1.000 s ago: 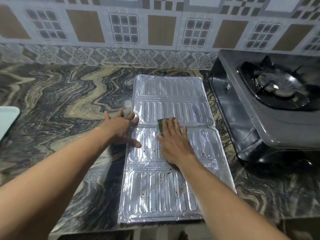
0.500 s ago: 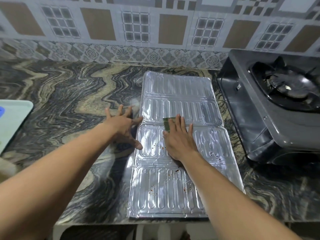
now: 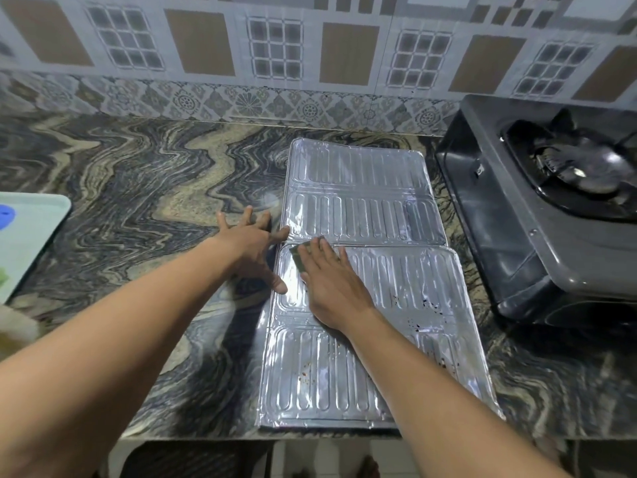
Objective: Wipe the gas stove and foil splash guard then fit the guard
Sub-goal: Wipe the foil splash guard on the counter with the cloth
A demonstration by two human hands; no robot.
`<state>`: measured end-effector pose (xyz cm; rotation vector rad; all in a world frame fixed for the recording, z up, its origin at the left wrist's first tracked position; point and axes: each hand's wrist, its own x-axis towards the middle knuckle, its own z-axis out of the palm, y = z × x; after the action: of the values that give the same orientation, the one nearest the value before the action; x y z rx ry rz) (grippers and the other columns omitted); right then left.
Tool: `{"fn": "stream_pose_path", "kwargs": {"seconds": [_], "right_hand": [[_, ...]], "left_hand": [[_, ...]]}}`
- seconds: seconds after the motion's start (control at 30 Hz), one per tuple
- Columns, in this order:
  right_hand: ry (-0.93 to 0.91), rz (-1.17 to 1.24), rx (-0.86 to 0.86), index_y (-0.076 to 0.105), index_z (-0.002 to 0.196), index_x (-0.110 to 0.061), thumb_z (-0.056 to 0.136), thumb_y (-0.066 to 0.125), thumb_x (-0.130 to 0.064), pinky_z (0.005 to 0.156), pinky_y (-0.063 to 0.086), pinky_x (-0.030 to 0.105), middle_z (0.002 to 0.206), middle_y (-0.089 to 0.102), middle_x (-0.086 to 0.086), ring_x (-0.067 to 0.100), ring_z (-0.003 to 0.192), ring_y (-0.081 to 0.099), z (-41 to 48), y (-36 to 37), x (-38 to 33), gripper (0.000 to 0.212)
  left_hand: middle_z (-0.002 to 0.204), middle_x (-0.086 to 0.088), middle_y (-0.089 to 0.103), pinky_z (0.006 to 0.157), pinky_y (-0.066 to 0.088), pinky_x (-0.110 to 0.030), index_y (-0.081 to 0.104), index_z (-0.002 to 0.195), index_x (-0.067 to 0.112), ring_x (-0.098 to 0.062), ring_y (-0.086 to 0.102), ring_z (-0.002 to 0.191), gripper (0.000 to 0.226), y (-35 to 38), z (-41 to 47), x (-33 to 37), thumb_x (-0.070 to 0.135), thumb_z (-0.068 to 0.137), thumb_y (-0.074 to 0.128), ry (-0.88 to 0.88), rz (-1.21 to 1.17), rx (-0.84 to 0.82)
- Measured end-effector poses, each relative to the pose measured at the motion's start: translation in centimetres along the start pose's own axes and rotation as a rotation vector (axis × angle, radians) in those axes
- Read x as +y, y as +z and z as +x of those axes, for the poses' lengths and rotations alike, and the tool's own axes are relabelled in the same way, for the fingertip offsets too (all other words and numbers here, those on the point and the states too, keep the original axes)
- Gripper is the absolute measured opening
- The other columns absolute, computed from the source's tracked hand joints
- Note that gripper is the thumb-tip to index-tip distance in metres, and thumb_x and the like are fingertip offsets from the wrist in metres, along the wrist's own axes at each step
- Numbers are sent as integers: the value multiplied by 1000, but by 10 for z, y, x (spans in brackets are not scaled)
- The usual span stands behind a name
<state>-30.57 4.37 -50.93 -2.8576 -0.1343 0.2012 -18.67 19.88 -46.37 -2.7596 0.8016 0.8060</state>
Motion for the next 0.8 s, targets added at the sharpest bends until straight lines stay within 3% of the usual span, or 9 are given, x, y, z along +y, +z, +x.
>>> {"fn": "stream_pose_path", "kwargs": {"seconds": [0.17, 0.47, 0.8], "right_hand": [[-91, 36, -16, 7, 159, -15, 90, 33, 2, 123, -7, 41, 166, -1, 9, 22, 153, -6, -4, -4, -5, 76], [-7, 39, 7, 4, 159, -14, 96, 30, -6, 122, -8, 40, 166, -1, 7, 20, 153, -6, -6, -2, 3, 69], [174, 19, -3, 0, 158, -8, 93, 33, -1, 123, -5, 44, 166, -3, 12, 25, 153, -6, -25, -19, 41, 74]], "left_hand": [[165, -7, -16, 106, -12, -77, -1, 155, 44, -39, -25, 146, 134, 0, 0, 1, 83, 49, 71, -9, 4, -4], [165, -7, -13, 106, -10, -77, -2, 154, 46, -40, -21, 147, 131, -4, -4, 10, 82, 52, 71, -59, 38, -24], [166, -6, -12, 106, -6, -79, 0, 155, 45, -40, -17, 148, 131, -5, -4, 12, 80, 52, 74, -72, 35, -27]]}}
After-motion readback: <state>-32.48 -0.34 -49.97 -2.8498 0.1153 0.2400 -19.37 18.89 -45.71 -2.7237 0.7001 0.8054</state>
